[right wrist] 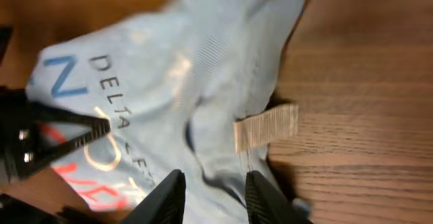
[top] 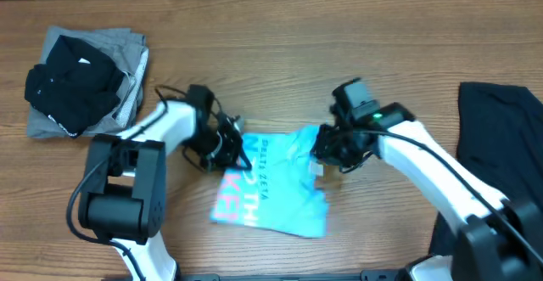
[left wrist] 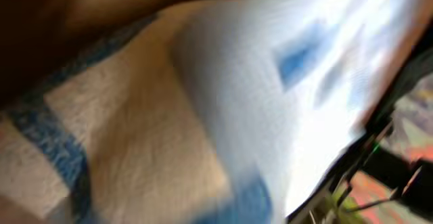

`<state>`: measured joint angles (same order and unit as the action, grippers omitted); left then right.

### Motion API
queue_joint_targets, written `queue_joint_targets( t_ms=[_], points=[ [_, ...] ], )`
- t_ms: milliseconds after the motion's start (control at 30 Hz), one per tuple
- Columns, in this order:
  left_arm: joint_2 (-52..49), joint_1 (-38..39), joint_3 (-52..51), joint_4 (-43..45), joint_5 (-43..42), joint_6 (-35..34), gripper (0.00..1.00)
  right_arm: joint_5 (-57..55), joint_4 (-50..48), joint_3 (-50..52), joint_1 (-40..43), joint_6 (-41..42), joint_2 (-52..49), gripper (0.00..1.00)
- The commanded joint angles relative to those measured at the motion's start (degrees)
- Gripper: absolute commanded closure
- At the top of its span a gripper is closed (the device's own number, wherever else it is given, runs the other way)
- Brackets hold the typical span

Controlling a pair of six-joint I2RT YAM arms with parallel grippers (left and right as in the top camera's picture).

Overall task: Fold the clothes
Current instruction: 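Lift the folded shirt with the left gripper onto the clothes stack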

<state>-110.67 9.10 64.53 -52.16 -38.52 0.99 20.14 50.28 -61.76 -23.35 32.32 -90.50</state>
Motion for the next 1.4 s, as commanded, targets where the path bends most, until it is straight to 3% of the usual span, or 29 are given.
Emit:
queue_joint_targets(
  t_ms=[0,67,200,367,533,733,900,967,1067,1100,1200,1367],
  points=[
    [2.1,-4.6,16.1,-2.1,-2.2,3.7,0.96,-1.4,0.3,-2.8,0.6,-1.2,5.3,0.67],
    [2.1,-7.7,26.6,-1.3,-2.4,-0.3,0.96,-1.4,0.3,-2.8,0.6,-1.2,6.4,0.67],
    [2.0,-12.8,36.9,6.4,-0.7,-8.4,0.96,-1.4,0.7,-2.8,0.6,-1.2,6.5,0.67],
    [2.0,-20.0,39.8,17.0,2.3,-18.2,0.96,-1.4,1.6,-2.8,0.6,-1.0,6.5,0.67],
    [1.0,-27.5,39.8,21.1,6.9,-19.2,0.96,-1.4,4.0,-2.8,0.6,-1.0,6.5,0.67],
    [0.4,-39.5,39.8,15.8,10.4,-19.1,0.96,-1.4,6.1,-2.8,0.6,-1.0,6.5,0.67],
    [0.2,-46.1,39.7,8.8,15.4,-18.1,0.89,-1.4,6.0,-2.8,0.6,-1.0,6.5,0.67],
    [0.1,-47.5,39.7,6.6,17.3,-17.7,0.81,-1.4,6.0,-2.8,0.6,-1.0,6.5,0.67],
    [0.1,-49.0,39.7,2.9,19.8,-16.3,0.54,-1.4,6.0,-2.8,0.6,-1.0,6.5,0.67],
    [0.1,-49.3,39.7,2.1,19.9,-15.9,0.5,-1.4,6.0,-2.8,0.6,-1.0,6.5,0.67],
    [0.1,-50.0,39.7,-2.9,22.1,-14.6,0.44,-1.4,6.0,-2.8,0.6,-1.0,6.5,0.67],
    [1.1,-53.2,39.9,-11.9,19.2,-11.7,0.46,-1.4,6.4,-2.8,0.6,-1.0,6.5,0.67]
  ],
)
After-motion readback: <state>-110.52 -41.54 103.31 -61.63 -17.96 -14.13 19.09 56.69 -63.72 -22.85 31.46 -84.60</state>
